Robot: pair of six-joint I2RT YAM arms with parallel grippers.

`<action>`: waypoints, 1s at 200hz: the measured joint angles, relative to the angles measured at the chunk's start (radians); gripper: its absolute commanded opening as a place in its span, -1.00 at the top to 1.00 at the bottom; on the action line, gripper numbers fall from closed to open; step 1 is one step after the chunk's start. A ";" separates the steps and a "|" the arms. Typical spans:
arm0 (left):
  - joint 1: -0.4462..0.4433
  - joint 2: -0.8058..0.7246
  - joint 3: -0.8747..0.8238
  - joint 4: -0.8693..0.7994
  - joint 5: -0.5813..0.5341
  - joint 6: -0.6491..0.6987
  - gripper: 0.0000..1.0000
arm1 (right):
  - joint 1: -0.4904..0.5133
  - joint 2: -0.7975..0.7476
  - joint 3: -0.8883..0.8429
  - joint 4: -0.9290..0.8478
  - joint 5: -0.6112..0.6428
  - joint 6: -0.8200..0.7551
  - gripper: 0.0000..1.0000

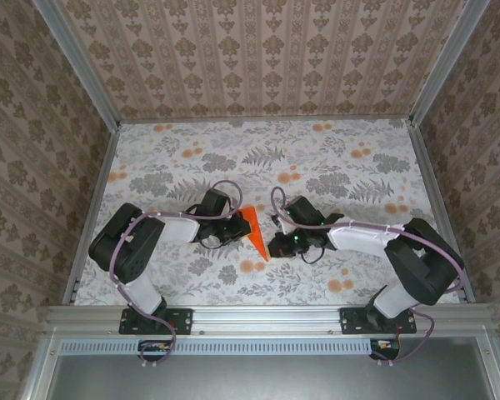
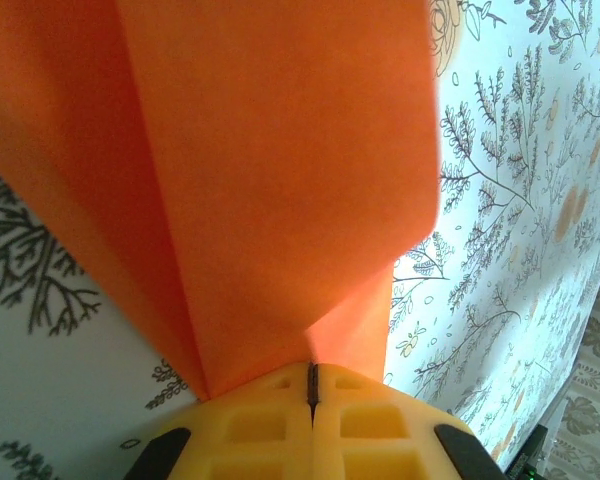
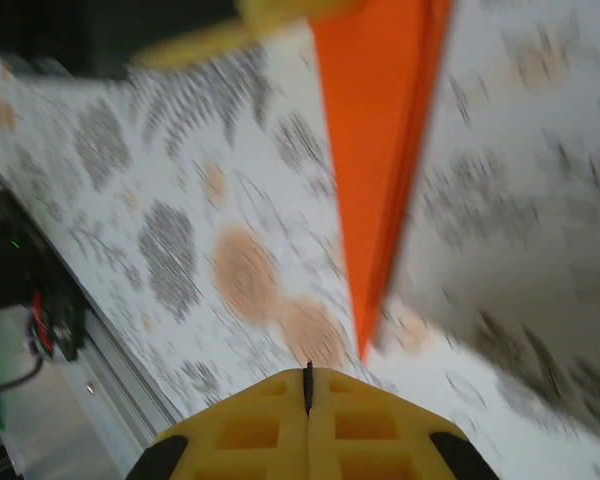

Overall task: Fold a paper plane with a square sheet of paper (pick it up from the middle)
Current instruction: Fold the wing for the fifth time at the center of the table.

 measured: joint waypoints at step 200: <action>-0.003 -0.073 0.050 -0.105 -0.010 0.289 0.52 | 0.003 0.255 0.145 0.034 0.030 0.011 0.99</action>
